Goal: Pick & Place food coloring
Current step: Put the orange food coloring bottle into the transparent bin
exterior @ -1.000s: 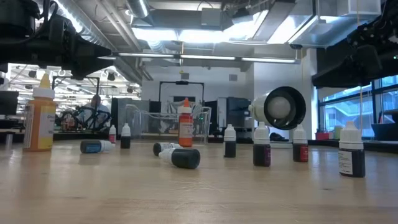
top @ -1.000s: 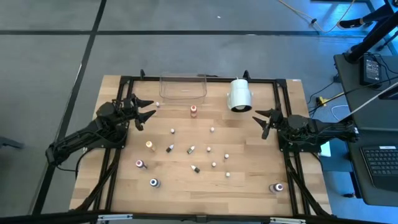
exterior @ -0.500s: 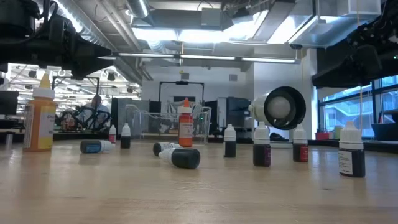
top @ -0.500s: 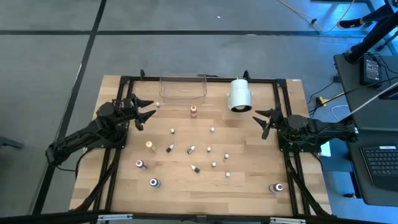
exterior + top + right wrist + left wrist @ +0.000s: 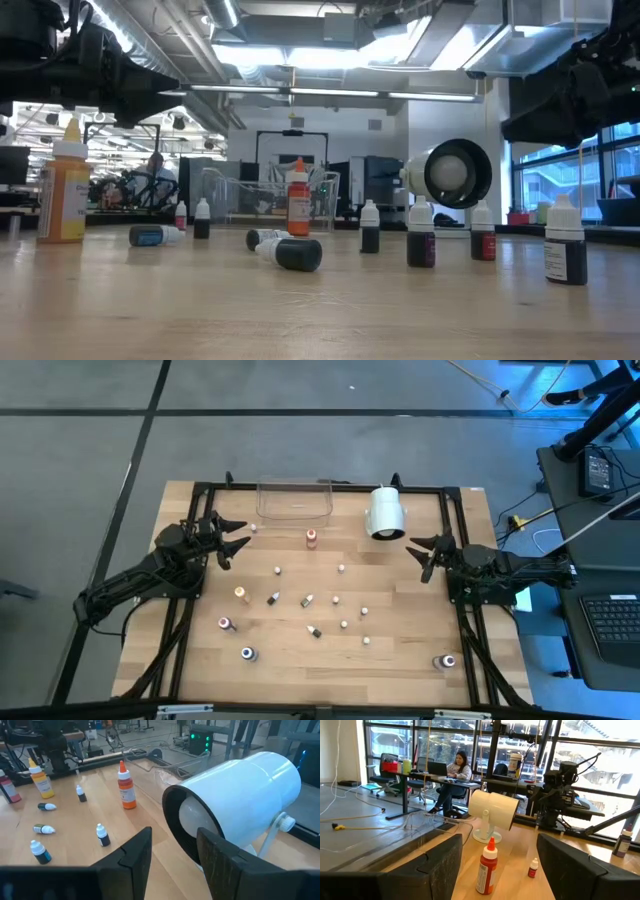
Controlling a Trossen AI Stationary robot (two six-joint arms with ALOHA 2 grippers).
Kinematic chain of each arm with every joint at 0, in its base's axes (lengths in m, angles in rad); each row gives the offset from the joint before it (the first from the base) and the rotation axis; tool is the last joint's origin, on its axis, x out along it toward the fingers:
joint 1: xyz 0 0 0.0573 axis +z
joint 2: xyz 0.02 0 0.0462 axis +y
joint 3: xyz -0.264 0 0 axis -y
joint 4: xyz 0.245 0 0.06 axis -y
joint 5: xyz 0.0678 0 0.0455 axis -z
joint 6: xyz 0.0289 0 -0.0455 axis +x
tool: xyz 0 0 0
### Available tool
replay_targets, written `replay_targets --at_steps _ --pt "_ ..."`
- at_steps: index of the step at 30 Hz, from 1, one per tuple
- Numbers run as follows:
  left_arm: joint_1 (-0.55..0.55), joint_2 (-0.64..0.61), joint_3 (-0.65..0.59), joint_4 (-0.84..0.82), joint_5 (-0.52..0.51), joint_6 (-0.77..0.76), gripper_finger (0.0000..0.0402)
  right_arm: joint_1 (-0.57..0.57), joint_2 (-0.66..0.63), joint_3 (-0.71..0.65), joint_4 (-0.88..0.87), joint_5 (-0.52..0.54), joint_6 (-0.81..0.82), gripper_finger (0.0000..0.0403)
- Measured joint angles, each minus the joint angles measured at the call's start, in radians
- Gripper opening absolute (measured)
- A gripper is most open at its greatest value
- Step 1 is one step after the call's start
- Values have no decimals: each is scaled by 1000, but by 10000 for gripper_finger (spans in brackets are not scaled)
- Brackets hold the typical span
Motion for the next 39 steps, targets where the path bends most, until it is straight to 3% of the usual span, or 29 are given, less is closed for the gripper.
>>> replay_targets --at_steps 12,20,27,32,39 --pt "0 0 0 8 -7 -13 251 0 0 0 8 -7 0 158" --pt "0 0 0 9 -199 -46 251 0 0 0 8 -7 28 158" --pt "-13 30 3 137 -71 -183 251 0 0 0 8 -7 53 158" --pt "-80 201 94 173 -102 -140 251 0 0 0 14 -7 55 158" --pt "-179 687 378 171 -140 -21 251 0 0 0 14 -1 62 158"
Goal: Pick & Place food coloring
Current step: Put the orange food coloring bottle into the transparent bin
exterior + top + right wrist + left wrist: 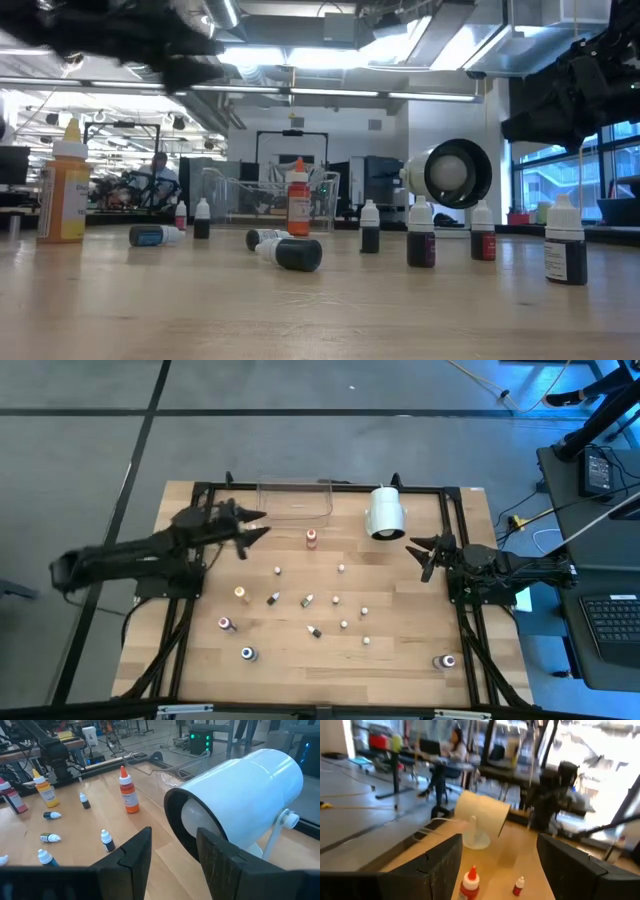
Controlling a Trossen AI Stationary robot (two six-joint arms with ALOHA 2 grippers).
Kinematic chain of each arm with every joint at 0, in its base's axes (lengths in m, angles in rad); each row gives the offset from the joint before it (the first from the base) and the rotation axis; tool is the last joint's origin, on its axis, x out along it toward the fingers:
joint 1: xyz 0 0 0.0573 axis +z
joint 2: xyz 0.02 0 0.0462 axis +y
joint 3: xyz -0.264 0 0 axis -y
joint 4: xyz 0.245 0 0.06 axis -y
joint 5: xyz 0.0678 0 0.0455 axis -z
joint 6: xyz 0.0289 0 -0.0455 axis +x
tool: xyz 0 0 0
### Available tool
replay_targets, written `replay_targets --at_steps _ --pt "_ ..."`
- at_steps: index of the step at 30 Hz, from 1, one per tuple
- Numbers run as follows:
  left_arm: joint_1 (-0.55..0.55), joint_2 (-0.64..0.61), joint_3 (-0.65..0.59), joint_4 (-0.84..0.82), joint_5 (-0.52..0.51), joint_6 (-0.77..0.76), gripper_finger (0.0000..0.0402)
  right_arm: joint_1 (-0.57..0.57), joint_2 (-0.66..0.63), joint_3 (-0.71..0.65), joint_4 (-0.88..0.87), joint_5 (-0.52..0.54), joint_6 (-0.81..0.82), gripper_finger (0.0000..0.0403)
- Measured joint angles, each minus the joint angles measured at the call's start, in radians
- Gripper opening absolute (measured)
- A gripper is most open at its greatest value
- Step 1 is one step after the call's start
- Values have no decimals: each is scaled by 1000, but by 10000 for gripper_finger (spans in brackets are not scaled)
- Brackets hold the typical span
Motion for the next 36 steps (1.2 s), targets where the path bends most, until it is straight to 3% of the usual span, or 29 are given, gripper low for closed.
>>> replay_targets --at_steps 5,8,11,16,22,28,36 --pt "-37 372 258 -61 29 188 251 0 0 0 0 1 21 158" --pt "-47 551 405 -210 43 259 251 0 0 0 0 1 21 158" --pt "-52 698 519 -322 17 286 251 0 0 0 -1 1 21 158" --pt "-53 869 621 -346 10 299 251 0 0 0 -7 1 19 158" --pt "-53 938 675 -393 -2 353 251 0 0 0 -7 1 18 158" --pt "-53 939 676 -452 -102 363 251 0 0 0 -7 1 18 158" --pt "-52 939 668 -505 -106 330 251 0 0 0 -5 2 15 158"
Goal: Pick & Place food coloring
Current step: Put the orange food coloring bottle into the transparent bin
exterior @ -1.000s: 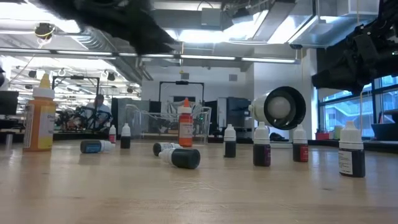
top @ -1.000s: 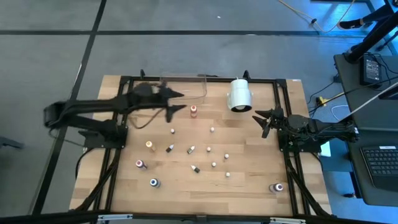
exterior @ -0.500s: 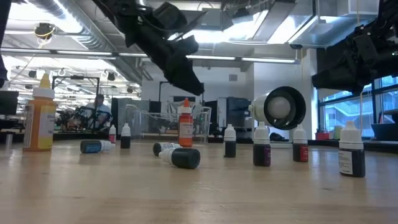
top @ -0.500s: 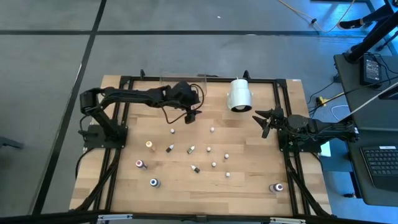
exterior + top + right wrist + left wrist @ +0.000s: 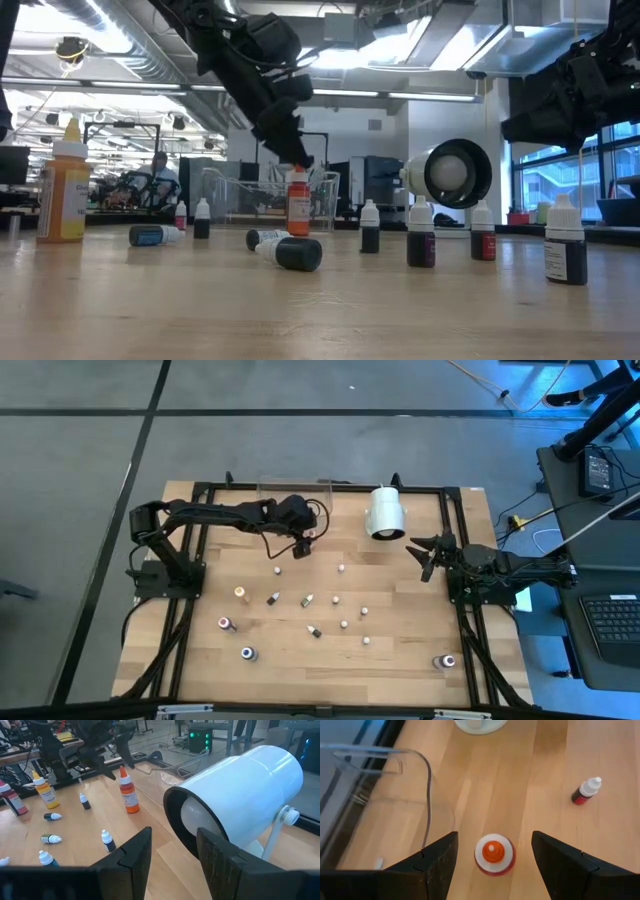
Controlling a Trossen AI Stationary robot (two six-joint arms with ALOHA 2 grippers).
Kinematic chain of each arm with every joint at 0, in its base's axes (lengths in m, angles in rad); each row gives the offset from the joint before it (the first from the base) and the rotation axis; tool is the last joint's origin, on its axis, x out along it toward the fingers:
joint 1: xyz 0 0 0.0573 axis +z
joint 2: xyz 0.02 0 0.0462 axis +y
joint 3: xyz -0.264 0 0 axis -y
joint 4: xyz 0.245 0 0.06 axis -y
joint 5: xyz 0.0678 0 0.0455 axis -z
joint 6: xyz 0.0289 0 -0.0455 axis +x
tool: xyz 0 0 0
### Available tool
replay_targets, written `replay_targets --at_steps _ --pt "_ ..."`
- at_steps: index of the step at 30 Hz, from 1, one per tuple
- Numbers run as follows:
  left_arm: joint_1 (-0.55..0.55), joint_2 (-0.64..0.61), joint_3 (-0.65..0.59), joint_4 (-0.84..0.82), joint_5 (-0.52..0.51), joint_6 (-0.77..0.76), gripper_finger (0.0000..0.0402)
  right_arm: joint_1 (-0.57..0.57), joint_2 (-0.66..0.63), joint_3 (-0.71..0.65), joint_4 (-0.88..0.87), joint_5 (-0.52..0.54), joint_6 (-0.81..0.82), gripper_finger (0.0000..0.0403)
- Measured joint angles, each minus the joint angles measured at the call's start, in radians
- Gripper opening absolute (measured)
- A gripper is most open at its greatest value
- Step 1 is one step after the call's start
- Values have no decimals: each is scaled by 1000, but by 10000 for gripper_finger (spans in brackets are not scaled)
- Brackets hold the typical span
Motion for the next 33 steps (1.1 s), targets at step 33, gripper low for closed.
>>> replay_targets --at_steps 33 --pt "-1 106 -1 27 -37 -92 251 0 0 0 61 2 -86 158"
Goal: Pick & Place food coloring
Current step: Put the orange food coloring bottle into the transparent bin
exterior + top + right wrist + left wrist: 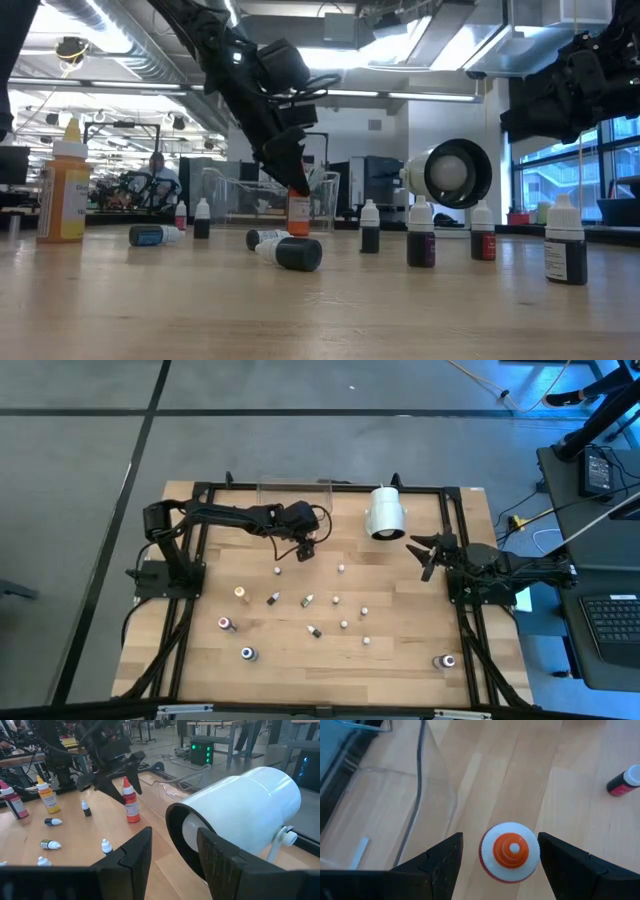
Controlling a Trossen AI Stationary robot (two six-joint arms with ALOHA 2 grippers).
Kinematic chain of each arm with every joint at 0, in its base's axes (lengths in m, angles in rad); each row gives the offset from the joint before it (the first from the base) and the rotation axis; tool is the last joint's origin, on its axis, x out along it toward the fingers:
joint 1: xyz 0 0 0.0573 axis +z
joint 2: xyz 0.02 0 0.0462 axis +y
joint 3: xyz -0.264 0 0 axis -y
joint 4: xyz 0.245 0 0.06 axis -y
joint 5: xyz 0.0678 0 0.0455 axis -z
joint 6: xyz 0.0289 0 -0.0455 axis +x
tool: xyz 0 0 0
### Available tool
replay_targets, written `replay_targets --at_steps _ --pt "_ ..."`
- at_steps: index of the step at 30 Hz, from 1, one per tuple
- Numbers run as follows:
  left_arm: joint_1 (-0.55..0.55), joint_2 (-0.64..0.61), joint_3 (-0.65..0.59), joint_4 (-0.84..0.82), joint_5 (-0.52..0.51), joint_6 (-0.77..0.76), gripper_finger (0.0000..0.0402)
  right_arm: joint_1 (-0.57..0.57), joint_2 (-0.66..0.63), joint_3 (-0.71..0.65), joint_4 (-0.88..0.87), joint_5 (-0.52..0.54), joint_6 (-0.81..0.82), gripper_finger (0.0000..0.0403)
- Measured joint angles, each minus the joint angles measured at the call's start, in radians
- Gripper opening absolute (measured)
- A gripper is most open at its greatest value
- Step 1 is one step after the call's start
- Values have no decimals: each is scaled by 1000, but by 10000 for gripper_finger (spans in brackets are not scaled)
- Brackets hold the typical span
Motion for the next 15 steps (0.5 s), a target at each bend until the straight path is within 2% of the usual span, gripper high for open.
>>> replay_targets --at_steps 15 --pt "4 -17 10 -31 2 19 251 0 0 0 -6 -2 -24 158"
